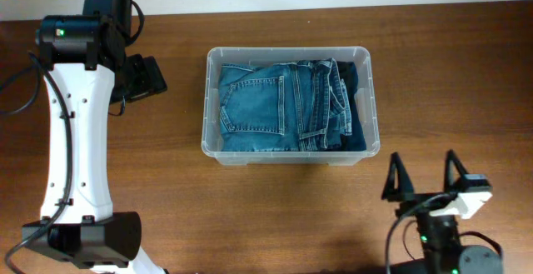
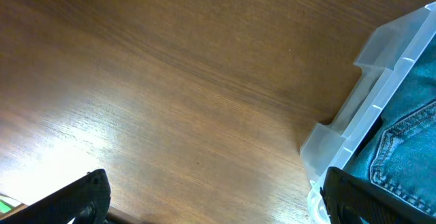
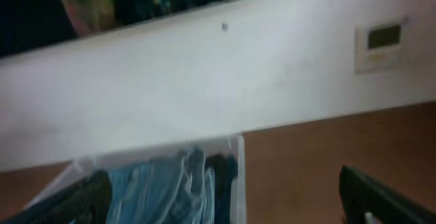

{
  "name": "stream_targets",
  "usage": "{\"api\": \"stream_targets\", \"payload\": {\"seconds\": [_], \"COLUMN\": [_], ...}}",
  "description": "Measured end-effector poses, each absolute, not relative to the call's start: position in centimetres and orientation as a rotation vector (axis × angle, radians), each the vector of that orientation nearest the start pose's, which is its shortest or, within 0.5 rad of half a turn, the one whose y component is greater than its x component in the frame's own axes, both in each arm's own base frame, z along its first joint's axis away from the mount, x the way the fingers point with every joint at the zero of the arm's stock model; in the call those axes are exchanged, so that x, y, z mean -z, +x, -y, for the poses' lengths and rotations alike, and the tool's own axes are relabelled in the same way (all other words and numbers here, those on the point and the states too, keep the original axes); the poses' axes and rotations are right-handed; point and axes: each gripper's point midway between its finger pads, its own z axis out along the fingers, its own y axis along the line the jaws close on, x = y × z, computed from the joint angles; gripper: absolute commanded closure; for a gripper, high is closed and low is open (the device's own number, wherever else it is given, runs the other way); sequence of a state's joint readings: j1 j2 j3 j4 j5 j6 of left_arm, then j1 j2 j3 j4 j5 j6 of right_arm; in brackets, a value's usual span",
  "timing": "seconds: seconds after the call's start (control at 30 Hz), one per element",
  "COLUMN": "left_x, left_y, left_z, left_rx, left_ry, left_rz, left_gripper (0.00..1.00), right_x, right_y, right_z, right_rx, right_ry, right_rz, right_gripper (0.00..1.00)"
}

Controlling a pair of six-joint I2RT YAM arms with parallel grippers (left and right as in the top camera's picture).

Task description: Pack container

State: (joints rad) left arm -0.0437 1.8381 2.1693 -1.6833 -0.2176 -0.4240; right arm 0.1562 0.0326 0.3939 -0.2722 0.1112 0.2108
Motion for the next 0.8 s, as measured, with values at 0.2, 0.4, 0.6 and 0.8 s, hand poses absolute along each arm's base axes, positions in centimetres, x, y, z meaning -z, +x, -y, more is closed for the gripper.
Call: {"api": "stream_targets", "payload": {"seconds": [0.2,0.4,0.6,0.8], "left_x": [-26.8,-26.8,-26.8,-26.8], "left_y": [35.6,35.6,35.6,35.6], "left_z": [-2.2,-2.2,-2.2,-2.2], "left_rx": [-0.232,-0.232,-0.232,-0.232], "left_ry": [-0.576,-0.576,-0.576,-0.576], "left_rz": [-2.812,-2.812,-2.812,-2.812], "left_gripper": [0.00,0.00,0.00,0.00], "right_x": [-25.7,-22.7,-22.5,-21.5], "right_y": [22.8,23.7,23.8,24.1], "right_z": [-1.7,-1.0,0.1,0.5], "right_rx": [-0.226,-0.192,-0.154,-0.142], "right_ry": [0.125,0.154,0.189,0.202], "right_rz": [-1.430,-1.478,-1.474,-1.466], "right_gripper": [0.02,0.02,0.02,0.02]}}
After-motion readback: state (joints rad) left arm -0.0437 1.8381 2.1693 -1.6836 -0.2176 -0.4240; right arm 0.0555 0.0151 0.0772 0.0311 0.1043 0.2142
